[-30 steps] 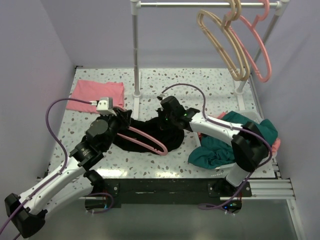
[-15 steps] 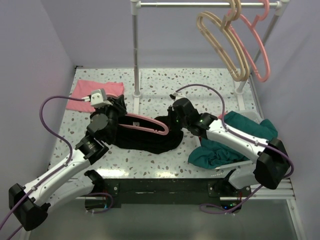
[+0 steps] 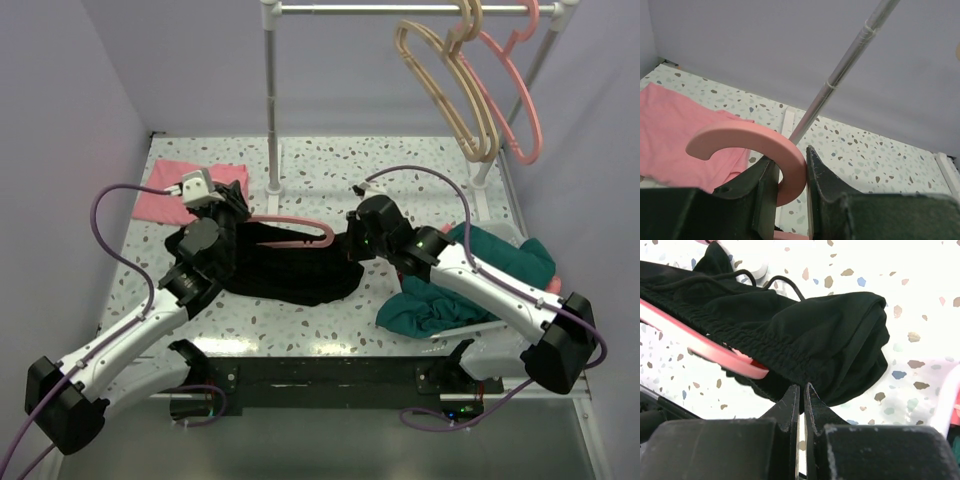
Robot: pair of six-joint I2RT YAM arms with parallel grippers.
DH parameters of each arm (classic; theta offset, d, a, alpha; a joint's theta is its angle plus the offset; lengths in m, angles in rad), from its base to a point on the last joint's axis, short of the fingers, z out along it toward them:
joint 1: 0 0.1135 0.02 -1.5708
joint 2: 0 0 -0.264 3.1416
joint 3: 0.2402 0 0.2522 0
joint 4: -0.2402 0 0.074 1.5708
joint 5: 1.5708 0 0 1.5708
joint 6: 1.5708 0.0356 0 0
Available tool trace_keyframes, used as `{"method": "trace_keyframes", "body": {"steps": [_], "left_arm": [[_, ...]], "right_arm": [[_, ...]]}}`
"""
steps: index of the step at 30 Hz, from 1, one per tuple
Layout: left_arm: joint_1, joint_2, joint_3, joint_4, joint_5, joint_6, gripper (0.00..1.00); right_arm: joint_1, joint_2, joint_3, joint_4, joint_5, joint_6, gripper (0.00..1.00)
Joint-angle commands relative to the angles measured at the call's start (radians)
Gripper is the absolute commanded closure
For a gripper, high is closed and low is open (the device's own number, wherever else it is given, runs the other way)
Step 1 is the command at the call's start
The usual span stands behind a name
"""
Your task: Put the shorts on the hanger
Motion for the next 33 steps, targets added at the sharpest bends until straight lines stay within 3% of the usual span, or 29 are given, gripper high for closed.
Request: {"method": "trace_keyframes", "body": {"steps": [1,10,14,25,29,30,33], "left_arm": [[0.024,0.002,0.032,0.048,-0.055,0.089,1.00],[-0.010,0.030,0.058,0.036,-0.038,0.069,1.00],[-0.048,0.040,0.117,0.004,-0.052,0.051,1.00],[-0.086,0.145,0.517,-0.319,-0.006,0.057,1.00],[-0.086,0.191,0.684,-0.471,0.029,0.080,1.00],[-0.086,0.201,0.704,-0.511,0.048,0.086,1.00],[-0.086,0.194,0.752,-0.559,0.149,0.109,1.00]], "right_arm": [[-0.005,-0.028,0.101,-0.103,0.073,-0.022,1.00],[0.010,0.047,0.336,-0.183,0.005,-0.032,1.00],[0.096,0.127,0.482,-0.222,0.059,-0.049,1.00],[0.157,0.283,0.922,-0.337,0.117,-0.089,1.00],[0.159,0.262,0.954,-0.346,0.099,-0.138,0.99],[0.157,0.231,0.929,-0.328,0.082,-0.181,0.83],[0.157,0.155,0.875,-0.289,0.011,-0.300,0.60]]}}
